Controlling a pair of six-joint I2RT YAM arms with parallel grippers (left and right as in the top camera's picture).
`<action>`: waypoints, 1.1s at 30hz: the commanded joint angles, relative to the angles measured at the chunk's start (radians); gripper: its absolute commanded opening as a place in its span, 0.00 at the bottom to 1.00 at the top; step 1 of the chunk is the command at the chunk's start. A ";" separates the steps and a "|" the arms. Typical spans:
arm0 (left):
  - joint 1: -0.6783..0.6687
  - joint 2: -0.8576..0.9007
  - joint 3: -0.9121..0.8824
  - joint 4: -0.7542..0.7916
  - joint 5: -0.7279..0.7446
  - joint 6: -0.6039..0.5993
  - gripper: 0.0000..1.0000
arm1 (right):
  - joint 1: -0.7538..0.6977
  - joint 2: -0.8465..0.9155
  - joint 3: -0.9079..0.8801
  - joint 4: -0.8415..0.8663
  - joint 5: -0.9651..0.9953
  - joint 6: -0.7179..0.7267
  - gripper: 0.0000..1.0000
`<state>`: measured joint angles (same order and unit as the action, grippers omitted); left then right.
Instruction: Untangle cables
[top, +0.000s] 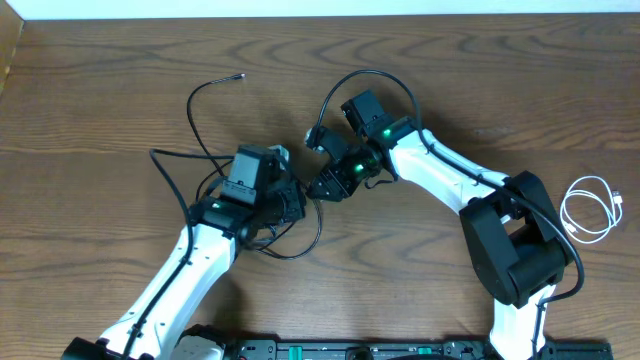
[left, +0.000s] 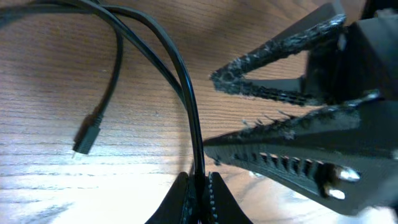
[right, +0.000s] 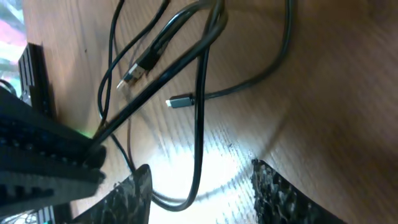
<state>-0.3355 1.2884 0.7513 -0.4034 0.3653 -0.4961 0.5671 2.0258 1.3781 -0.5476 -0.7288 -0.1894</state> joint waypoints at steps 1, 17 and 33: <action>0.039 -0.004 0.006 0.000 0.111 0.013 0.08 | 0.004 -0.011 -0.045 0.046 -0.023 0.021 0.49; 0.056 -0.003 0.006 -0.045 0.133 0.013 0.08 | 0.077 -0.011 -0.112 0.189 0.003 0.054 0.41; 0.056 -0.003 0.006 -0.057 0.067 0.013 0.07 | 0.064 -0.011 -0.113 0.181 0.119 0.056 0.01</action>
<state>-0.2840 1.2884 0.7513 -0.4484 0.4831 -0.4961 0.6380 2.0258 1.2701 -0.3630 -0.6640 -0.1349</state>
